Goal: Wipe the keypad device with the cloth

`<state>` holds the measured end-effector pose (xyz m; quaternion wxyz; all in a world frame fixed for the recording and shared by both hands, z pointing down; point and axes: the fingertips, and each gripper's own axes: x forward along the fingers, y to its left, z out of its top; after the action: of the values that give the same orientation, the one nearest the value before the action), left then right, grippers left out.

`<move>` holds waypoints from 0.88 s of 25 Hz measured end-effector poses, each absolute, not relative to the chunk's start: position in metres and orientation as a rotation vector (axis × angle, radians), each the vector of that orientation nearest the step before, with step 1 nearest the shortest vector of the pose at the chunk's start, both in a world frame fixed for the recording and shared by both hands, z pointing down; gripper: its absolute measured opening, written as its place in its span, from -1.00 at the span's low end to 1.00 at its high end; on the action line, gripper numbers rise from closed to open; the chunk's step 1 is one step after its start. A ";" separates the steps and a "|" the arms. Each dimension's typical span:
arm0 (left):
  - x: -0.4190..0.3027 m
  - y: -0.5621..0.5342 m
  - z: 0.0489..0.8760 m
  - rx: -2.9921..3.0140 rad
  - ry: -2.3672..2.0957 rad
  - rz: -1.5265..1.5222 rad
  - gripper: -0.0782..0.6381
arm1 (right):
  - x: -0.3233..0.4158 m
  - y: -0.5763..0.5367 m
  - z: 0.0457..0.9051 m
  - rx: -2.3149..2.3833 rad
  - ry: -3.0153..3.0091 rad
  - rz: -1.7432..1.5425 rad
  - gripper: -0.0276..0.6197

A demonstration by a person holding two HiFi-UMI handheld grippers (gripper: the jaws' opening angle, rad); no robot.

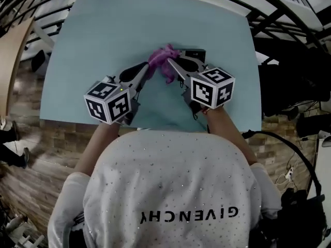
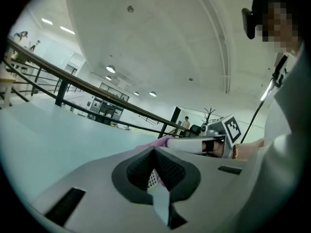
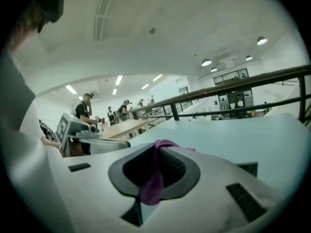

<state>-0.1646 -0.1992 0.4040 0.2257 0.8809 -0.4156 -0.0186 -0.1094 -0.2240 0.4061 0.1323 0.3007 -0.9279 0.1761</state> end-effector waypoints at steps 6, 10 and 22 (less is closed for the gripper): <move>-0.134 -0.168 0.338 2.552 -1.151 -0.213 -0.78 | -0.052 -0.197 0.312 0.887 -2.892 0.403 -0.83; -0.101 -0.153 0.313 2.666 -1.157 -0.154 -0.78 | -0.008 -0.187 0.280 0.976 -2.905 0.237 -0.83; -0.088 -0.151 0.265 2.414 -1.374 -0.335 -0.78 | 0.089 -0.190 0.252 1.202 -2.815 0.165 -0.84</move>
<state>-0.0880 -0.1507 0.2652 0.1710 0.8501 -0.4840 -0.1179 0.0893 -0.1895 0.2523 0.0381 0.3918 -0.9177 0.0537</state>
